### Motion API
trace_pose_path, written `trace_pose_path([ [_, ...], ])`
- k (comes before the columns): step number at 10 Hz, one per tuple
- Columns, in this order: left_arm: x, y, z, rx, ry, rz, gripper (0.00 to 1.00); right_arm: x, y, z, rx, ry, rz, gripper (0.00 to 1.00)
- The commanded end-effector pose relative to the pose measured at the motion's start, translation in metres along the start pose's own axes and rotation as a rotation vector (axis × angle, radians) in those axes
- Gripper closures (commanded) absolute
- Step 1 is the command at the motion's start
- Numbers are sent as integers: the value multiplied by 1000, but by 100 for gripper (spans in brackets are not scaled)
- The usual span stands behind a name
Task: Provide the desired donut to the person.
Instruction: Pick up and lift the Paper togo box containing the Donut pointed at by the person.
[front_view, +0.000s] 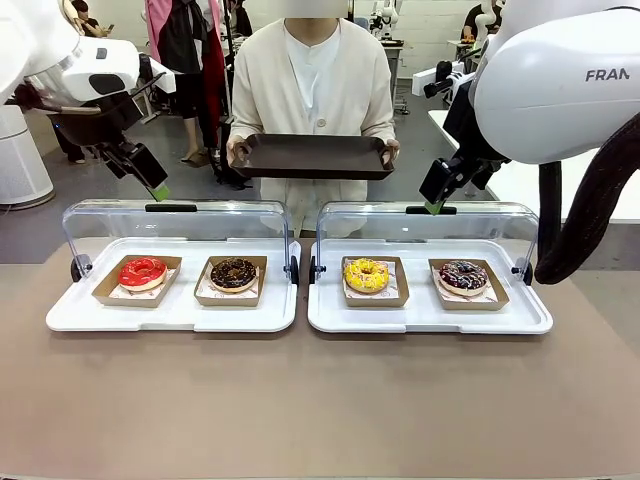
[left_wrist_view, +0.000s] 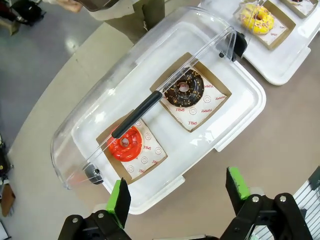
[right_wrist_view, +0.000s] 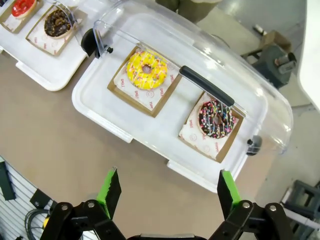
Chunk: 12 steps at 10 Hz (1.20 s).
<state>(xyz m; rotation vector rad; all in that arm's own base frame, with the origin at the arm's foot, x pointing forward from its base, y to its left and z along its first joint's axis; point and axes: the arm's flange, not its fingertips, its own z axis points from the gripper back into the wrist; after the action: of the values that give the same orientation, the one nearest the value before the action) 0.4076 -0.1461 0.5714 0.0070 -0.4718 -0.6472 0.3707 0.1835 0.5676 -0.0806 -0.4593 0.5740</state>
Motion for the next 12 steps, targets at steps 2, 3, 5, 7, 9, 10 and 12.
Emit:
trace_pose_path([
  [2, 1, 27, -15, -70, -13, -48, 0, 3, -31, -5, 196, -1, 21, 0],
  [3, -1, 45, -21, -189, -44, -106, 0, 2, -64, -10, 345, -31, 117, 0],
  [5, -14, 77, -25, -387, -151, -237, 0, -14, -126, -19, 537, -131, 198, 0],
  [7, -33, 113, -23, -537, -311, -329, 0, -41, -173, -38, 643, -211, 304, 0],
  [9, -64, 143, -16, -616, -498, -345, 0, -75, -210, -52, 681, -296, 318, 0],
  [10, -81, 158, -15, -638, -570, -340, 0, -92, -228, -52, 686, -346, 304, 0],
  [12, -119, 182, -19, -650, -665, -323, 0, -129, -262, -45, 724, -503, 278, 0],
])
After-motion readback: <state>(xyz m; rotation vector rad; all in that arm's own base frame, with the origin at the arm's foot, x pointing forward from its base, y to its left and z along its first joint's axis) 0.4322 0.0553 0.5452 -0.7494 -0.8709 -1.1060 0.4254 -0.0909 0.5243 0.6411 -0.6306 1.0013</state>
